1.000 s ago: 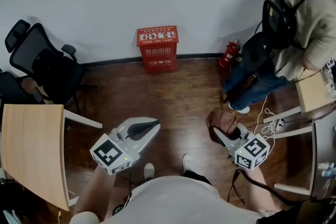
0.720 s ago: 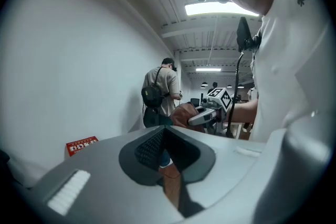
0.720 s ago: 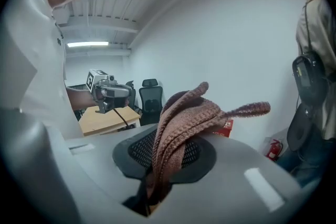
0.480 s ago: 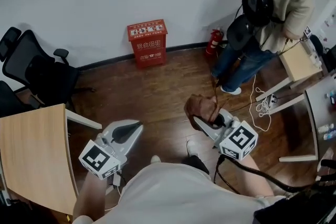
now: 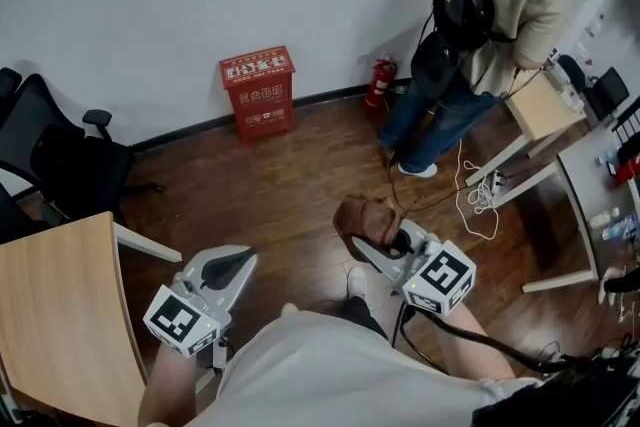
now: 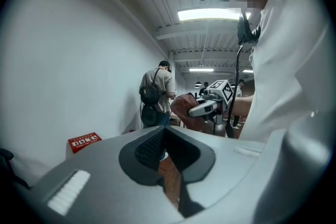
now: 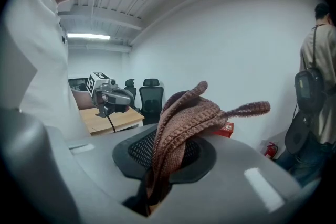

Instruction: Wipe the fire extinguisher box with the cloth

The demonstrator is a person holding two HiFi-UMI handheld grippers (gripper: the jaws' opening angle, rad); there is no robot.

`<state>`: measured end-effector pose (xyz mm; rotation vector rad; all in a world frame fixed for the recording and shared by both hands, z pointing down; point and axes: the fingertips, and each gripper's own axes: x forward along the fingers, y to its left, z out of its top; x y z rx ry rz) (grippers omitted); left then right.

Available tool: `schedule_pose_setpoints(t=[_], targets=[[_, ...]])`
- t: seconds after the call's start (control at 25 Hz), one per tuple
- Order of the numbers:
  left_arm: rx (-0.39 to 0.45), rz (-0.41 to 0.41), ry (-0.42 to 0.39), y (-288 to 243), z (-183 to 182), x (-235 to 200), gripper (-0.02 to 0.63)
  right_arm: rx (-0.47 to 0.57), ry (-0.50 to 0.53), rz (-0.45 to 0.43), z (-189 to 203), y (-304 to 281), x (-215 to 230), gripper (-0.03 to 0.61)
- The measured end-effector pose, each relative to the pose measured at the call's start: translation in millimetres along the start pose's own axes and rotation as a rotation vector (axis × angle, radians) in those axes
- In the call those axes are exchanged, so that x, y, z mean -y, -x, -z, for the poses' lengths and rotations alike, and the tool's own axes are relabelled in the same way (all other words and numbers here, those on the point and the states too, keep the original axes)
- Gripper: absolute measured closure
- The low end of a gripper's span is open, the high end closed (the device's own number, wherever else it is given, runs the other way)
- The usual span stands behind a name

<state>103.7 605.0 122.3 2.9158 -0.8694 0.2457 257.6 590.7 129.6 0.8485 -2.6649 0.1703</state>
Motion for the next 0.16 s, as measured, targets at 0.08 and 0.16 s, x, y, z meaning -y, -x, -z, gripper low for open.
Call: schedule_pose_setpoints(t=[0.08, 0.16], targets=[[0.0, 0.001, -0.005, 2.8, 1.4, 3.9, 0.614, -0.001, 0.007, 0.008, 0.1, 4.5, -4.1, 0.528], [0.006, 0.003, -0.014, 4.6, 1.1, 7.0, 0.614, 0.002, 0.018, 0.015, -0.3, 8.8, -6.7, 0.528]])
